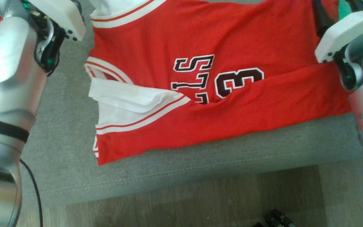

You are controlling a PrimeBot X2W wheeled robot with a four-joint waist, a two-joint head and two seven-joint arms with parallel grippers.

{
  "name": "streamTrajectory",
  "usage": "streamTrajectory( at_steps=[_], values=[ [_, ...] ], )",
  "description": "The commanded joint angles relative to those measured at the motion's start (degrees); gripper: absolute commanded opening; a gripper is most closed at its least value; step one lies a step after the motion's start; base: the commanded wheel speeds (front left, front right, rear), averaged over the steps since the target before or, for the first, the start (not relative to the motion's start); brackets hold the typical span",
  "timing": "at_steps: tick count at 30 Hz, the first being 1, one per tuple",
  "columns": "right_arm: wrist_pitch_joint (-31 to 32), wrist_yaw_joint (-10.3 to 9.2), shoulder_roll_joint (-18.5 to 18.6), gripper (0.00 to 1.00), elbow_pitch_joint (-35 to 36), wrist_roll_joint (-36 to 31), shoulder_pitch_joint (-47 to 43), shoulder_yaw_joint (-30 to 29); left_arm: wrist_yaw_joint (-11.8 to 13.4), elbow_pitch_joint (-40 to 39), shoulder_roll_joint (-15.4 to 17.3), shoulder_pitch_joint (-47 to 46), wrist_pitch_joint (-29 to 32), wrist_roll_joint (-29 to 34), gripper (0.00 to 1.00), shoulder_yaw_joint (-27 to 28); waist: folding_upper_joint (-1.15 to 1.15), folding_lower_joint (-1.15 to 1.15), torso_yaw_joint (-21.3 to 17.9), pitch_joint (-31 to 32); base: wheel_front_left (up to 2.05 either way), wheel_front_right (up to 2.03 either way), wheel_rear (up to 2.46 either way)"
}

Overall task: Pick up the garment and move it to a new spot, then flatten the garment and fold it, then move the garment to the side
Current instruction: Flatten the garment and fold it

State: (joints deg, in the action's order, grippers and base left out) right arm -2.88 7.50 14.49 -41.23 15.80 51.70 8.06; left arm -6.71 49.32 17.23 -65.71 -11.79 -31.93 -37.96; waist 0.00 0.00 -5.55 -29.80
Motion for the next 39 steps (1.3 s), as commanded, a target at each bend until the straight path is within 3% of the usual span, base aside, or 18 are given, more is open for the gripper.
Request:
streamTrajectory(
  at_steps=[1, 16, 17, 18, 19, 33, 39],
  values=[
    [0.8, -0.01, 1.6, 1.00, -1.2, -0.4, 2.0, 1.4, 0.7, -1.8, 1.8, -1.5, -0.8, -0.1, 0.00, 1.7, 0.00, 0.00, 1.0, -0.3, 0.00, 0.00, 0.00],
    [2.5, -0.01, 2.3, 1.00, -16.5, 1.9, 11.2, 5.9, 0.6, -1.0, 0.9, -3.4, -1.5, 0.0, 0.00, 0.6, 0.00, 0.00, 1.4, -2.2, 0.00, 0.00, 0.00],
    [2.7, -0.01, 2.2, 0.83, -17.2, 2.3, 11.5, 6.4, 0.7, -0.8, 0.9, -3.5, -1.5, 0.0, 0.00, 0.6, 0.00, 0.00, 1.4, -2.3, 0.00, 0.00, 0.00],
    [2.7, -0.01, 2.2, 0.04, -17.8, 2.6, 11.7, 6.7, 0.8, -0.6, 0.9, -3.6, -1.6, 0.0, 0.00, 0.6, 0.00, 0.00, 1.5, -2.3, 0.00, 0.00, 0.00],
    [2.6, -0.01, 2.4, 0.00, -18.4, 2.7, 11.9, 7.1, 0.9, -0.5, 0.9, -3.6, -1.6, 0.0, 0.00, 0.6, 0.00, 0.00, 1.5, -2.3, 0.00, 0.00, 0.00],
    [-7.3, -0.01, 4.3, 0.00, -22.8, 0.9, 13.1, 9.7, 2.3, 0.3, 0.9, -2.8, -2.8, -0.5, 0.00, 1.7, 0.00, 0.00, 1.4, -0.6, 0.00, 0.00, 0.00],
    [-11.2, -0.01, 4.0, 0.00, -20.8, 1.6, 11.6, 9.9, 2.4, -1.0, 1.0, -0.8, -3.1, -1.1, 0.00, 3.1, 0.00, 0.00, 1.8, 0.9, 0.00, 0.00, 0.00]
  ],
)
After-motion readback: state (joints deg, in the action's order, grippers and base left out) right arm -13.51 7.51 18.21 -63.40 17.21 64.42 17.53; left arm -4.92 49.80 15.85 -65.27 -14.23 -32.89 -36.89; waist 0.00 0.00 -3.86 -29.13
